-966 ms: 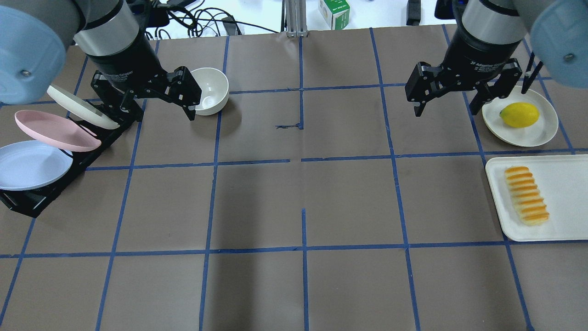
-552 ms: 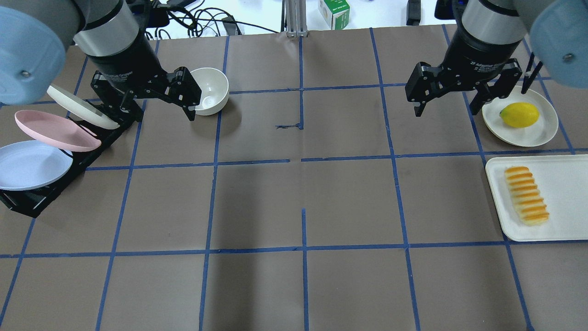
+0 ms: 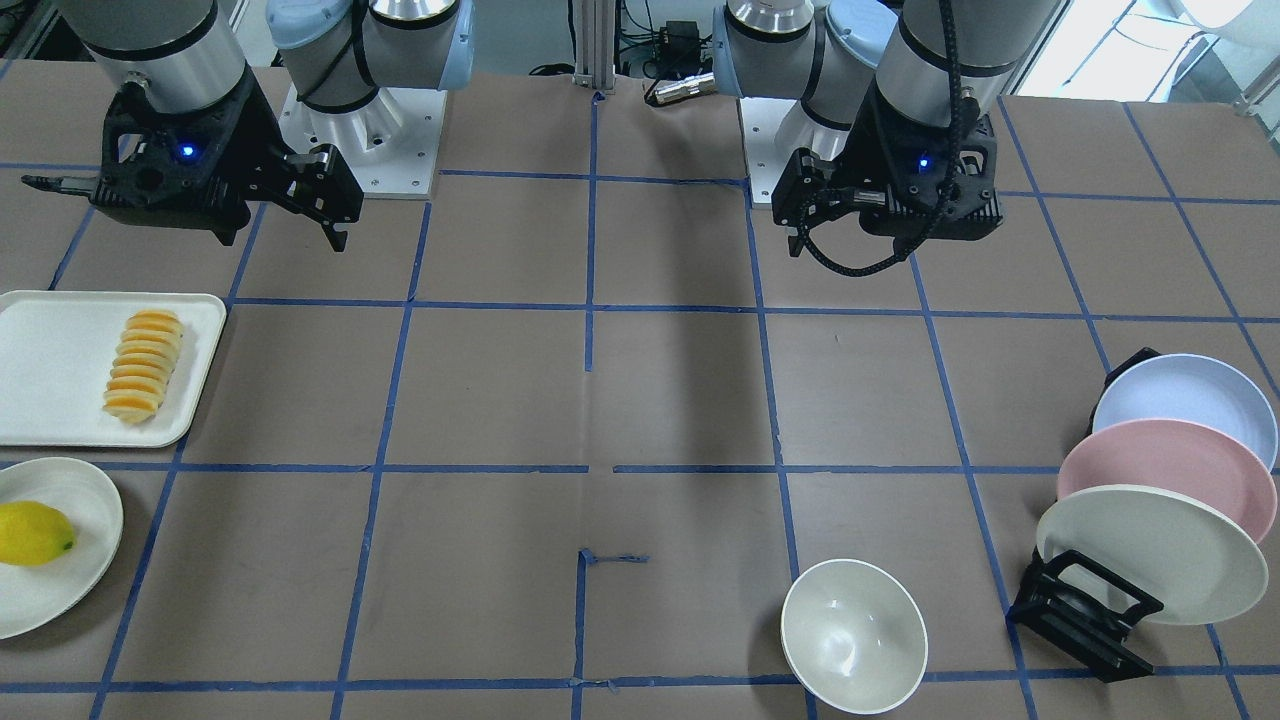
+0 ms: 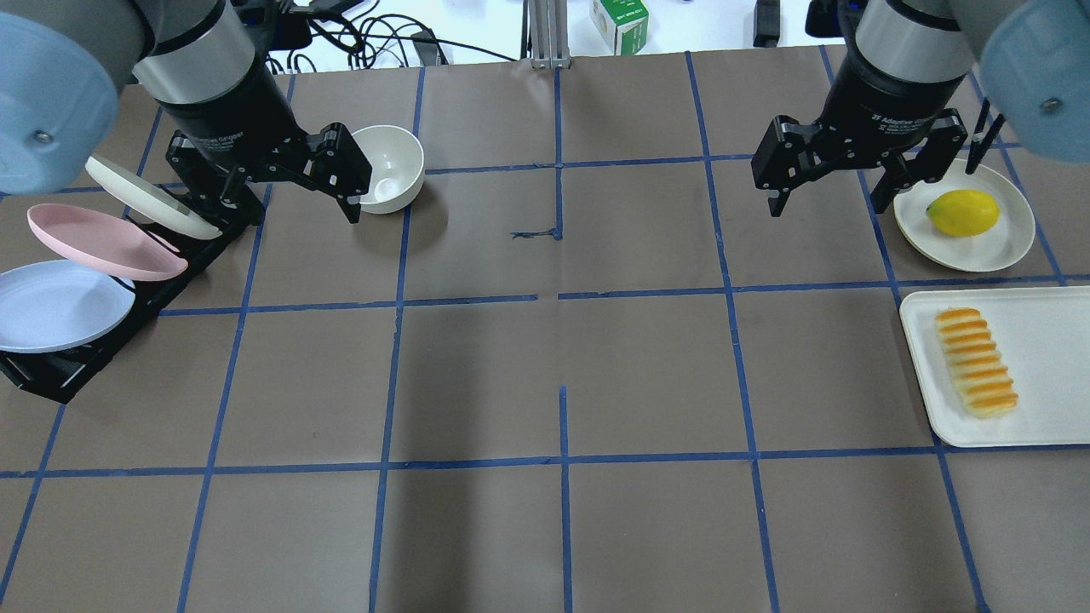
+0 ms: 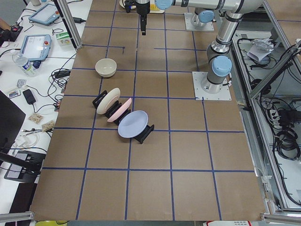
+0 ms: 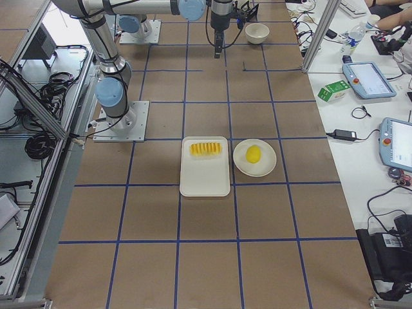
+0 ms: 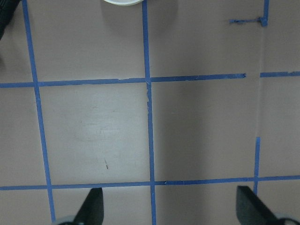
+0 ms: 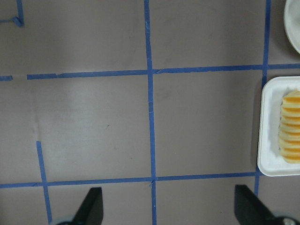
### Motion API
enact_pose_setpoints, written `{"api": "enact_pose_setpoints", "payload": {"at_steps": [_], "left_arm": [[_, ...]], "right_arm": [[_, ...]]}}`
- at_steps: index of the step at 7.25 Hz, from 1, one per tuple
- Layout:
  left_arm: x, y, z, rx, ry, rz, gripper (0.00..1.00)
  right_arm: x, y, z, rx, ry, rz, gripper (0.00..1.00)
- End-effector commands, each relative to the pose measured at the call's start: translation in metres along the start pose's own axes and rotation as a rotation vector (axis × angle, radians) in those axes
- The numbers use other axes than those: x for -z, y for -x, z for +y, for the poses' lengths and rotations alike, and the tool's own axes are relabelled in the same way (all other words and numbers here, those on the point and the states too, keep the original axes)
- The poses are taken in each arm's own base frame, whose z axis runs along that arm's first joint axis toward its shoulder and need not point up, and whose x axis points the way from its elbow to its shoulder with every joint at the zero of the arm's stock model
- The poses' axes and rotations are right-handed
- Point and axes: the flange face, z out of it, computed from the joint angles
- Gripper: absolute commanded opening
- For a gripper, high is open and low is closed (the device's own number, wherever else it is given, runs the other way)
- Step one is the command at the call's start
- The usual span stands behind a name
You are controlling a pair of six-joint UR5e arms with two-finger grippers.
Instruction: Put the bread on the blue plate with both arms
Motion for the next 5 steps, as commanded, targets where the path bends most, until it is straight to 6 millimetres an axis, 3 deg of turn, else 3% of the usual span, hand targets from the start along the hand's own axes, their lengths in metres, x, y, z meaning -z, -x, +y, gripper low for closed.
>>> {"api": "enact_pose_setpoints", "payload": {"at_steps": [1, 2, 4, 5], "left_arm": [[0.008, 0.023, -0.001, 0.029, -0.018, 0.000, 1.00], [0.014, 0.049, -0.003, 0.058, -0.029, 0.000, 1.00], [0.025, 0.128, -0.010, 0.196, -0.051, 0.000, 1.00], [0.028, 0.170, -0.009, 0.271, -0.057, -0.002, 1.00]], "right_arm": [[-0.003, -0.002, -0.002, 0.003, 0.005, 0.002, 1.00], [-0.003, -0.005, -0.005, -0.008, 0.000, 0.004, 1.00], [-0.024, -0.022, -0.015, -0.033, 0.037, 0.003, 1.00], [-0.037, -0.058, -0.020, -0.098, 0.061, -0.003, 1.00]]}}
